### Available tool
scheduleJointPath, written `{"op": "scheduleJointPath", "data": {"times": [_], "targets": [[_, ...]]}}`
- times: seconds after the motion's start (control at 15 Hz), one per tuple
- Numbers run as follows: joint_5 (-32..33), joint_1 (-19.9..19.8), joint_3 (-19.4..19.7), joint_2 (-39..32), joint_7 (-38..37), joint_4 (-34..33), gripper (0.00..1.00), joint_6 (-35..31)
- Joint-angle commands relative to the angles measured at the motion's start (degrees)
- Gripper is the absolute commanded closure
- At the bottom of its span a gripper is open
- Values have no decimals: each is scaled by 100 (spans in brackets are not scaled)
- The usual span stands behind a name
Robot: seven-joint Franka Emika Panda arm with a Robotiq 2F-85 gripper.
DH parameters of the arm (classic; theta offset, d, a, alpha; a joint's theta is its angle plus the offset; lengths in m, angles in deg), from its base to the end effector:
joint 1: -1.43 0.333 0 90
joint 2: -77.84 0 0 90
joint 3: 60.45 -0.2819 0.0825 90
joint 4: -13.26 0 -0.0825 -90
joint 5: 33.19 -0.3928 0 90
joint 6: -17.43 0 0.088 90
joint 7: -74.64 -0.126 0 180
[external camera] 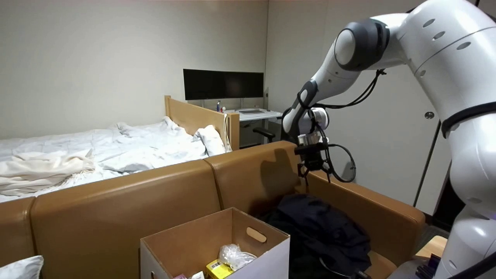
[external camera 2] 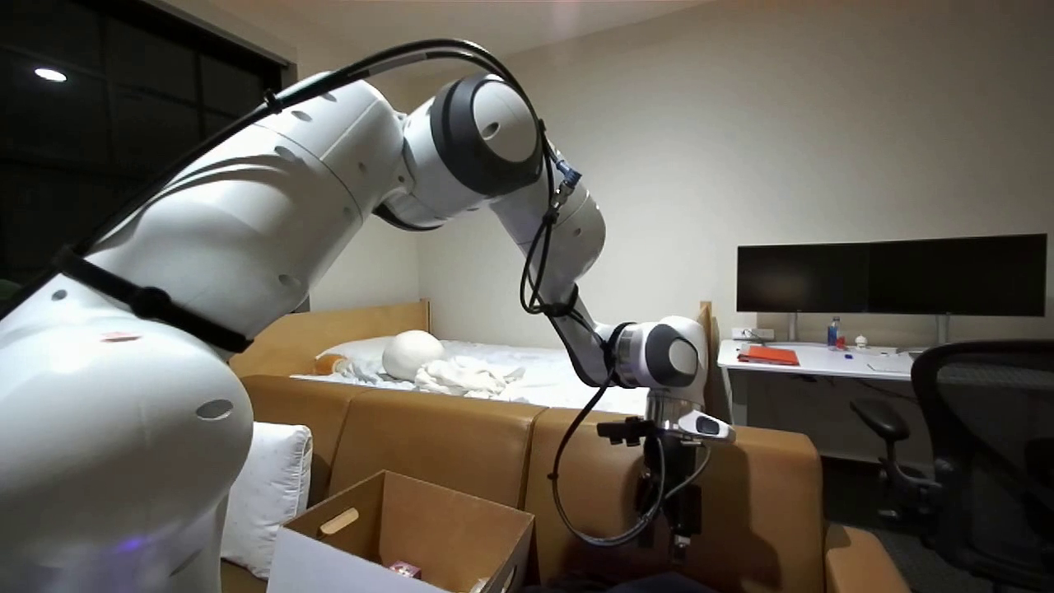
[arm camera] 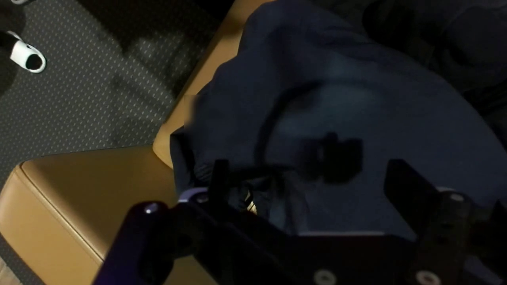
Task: Pick up the black cloth from the sofa and put it in the box
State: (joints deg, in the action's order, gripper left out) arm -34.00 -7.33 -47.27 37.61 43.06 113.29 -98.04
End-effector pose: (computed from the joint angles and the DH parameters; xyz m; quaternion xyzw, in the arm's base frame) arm 0.5473 -0.2222 0.1044 0.8743 -0.4339 -0.1987 0.0891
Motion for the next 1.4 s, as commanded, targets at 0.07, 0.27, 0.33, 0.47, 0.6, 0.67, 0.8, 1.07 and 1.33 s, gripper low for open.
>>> {"op": "scheduleJointPath", "data": {"times": [0.07, 0.27, 0.33, 0.47, 0.6, 0.67, 0.8, 1.07, 1.33], "targets": [[-307, -58, 51, -735, -179, -853, 0, 514], [-347, -58, 66, -680, -49, -984, 0, 880], [-338, -31, 65, -636, -47, -987, 0, 904], [-244, 7, 81, -779, -45, -1038, 0, 762], [-243, 6, 79, -764, -46, -1085, 0, 794], [-243, 6, 79, -765, -46, -1087, 0, 795], [-243, 6, 79, -765, -46, -1087, 0, 795], [-367, -86, 48, -1220, -151, -1503, 0, 872], [-450, -162, 58, -1901, -324, -2124, 0, 1002]]}}
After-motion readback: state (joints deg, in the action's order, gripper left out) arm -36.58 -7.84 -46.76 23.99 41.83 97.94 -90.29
